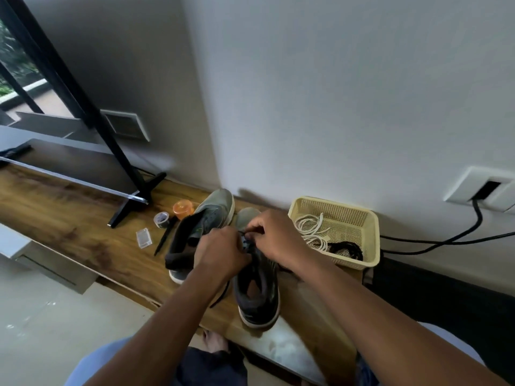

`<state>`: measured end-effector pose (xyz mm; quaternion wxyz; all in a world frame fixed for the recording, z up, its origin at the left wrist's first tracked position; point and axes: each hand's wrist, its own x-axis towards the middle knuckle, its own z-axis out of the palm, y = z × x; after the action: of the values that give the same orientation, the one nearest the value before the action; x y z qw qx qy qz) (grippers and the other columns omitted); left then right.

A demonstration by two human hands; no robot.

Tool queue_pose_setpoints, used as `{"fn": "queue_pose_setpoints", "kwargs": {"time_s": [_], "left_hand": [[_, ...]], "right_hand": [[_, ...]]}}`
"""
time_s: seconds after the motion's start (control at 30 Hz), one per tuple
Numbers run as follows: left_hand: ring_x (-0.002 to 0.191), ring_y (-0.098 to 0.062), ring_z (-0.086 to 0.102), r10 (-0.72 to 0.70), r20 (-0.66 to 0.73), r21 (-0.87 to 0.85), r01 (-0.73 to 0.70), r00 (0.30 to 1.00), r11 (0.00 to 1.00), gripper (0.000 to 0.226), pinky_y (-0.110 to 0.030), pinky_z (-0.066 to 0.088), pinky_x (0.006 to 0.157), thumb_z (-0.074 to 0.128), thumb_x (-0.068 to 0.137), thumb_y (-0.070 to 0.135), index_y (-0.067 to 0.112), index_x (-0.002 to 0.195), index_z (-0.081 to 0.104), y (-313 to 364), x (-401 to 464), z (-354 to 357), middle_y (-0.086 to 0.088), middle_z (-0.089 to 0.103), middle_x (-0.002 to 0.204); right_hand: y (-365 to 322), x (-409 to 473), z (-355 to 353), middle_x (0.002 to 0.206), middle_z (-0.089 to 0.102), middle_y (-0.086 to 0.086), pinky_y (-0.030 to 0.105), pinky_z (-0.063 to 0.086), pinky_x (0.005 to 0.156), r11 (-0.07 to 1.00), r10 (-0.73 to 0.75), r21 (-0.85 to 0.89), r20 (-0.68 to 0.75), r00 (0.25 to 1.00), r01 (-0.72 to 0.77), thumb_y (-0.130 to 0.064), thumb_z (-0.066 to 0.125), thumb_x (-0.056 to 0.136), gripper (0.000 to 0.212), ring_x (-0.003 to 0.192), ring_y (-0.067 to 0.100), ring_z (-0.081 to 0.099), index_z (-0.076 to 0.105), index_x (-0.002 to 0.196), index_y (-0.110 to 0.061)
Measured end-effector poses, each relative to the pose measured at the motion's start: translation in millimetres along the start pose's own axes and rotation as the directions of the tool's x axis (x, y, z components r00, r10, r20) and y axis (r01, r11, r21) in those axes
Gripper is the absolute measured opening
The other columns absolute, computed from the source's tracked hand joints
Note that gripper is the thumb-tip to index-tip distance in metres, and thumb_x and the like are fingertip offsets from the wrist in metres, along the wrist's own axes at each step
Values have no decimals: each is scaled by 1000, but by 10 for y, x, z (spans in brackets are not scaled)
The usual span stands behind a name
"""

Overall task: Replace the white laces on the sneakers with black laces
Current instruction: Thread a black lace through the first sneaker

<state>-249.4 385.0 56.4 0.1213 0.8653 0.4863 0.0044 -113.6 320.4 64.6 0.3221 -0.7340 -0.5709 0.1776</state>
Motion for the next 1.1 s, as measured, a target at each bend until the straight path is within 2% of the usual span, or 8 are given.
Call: {"fn": "queue_pose_setpoints", "kwargs": {"time_s": [0.1,0.2,0.3,0.43,0.57,0.77,1.0,1.1], "left_hand": [[75,-17,69,-27,38,-126,32,999,992,23,-28,46,59,79,75,41,19,76,73,-110,50,-5,3,68,69],[64,-11,73,-51,172,-335,107,984,936,12,-29,61,60,84,79,28,21,72,78,-253,109,-25,2,75,68],[69,-21,79,-108,308,-534,266,945,803,13,-38,67,68,80,88,8,15,78,81,-337,125,-28,-7,78,75],[81,-30,78,-205,373,-617,407,905,673,8,-41,67,70,74,93,0,5,89,79,-365,146,5,-20,77,90],[86,-31,77,-204,435,-665,465,877,584,6,-37,65,64,69,97,-2,0,98,75,-356,147,15,-21,77,96],[86,-26,75,-186,442,-677,463,877,572,6,-34,65,64,70,97,-1,-1,100,75,-341,153,9,-16,75,91],[68,-19,77,-175,419,-699,440,891,564,8,-33,64,59,73,94,0,4,88,77,-311,135,-7,-9,76,71],[76,-24,79,-169,380,-680,399,909,615,6,-35,66,66,78,91,3,7,88,80,-320,133,-10,-12,79,82]], "right_hand": [[62,24,76,80,75,9,34,51,67,1000,-9,-24,61,998,11,-16,78,86,6,77,23,67,82,89,-13],[110,32,100,82,76,8,34,54,71,1000,18,5,136,991,-19,-16,79,84,7,80,21,69,83,89,-16],[112,23,131,82,77,3,30,56,70,1000,30,-13,155,987,-29,-18,79,82,7,79,18,70,83,87,-17],[94,10,196,75,74,-1,21,41,57,997,23,-82,177,984,-9,-16,72,81,8,64,11,61,80,80,-17],[56,12,251,72,65,-2,30,47,60,986,32,-166,214,976,4,-18,68,81,8,69,19,59,73,76,-16],[-17,-49,312,67,49,-1,26,27,49,966,5,-253,211,977,50,-17,65,80,18,65,22,45,53,66,-20],[-56,-63,324,76,54,6,30,34,61,952,-2,-302,178,984,56,-15,64,80,8,72,28,48,60,74,-12],[-57,-67,343,75,52,7,30,35,61,942,-21,-327,169,985,76,-17,64,81,14,70,29,48,56,71,-13]]}}
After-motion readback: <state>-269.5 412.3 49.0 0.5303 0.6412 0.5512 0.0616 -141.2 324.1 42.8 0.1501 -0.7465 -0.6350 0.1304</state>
